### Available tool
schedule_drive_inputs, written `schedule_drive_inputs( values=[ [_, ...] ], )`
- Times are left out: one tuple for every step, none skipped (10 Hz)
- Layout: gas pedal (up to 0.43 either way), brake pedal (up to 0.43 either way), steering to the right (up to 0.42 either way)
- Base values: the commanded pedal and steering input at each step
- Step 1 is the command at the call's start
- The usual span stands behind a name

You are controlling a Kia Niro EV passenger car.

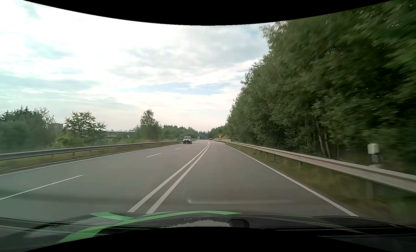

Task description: Follow the waypoints while adhering to traffic rules and regulations

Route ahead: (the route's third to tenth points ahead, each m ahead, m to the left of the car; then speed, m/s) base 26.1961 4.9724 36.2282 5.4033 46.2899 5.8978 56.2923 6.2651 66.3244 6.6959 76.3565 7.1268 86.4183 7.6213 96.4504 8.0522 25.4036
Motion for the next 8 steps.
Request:
schedule_drive_inputs(
  values=[
    [0.098, 0.000, -0.007],
    [0.098, 0.000, -0.007],
    [0.098, 0.000, -0.007],
    [0.098, 0.000, -0.006],
    [0.110, 0.000, -0.006],
    [0.118, 0.000, -0.006],
    [0.150, 0.000, -0.007],
    [0.150, 0.000, -0.007]
  ],
)
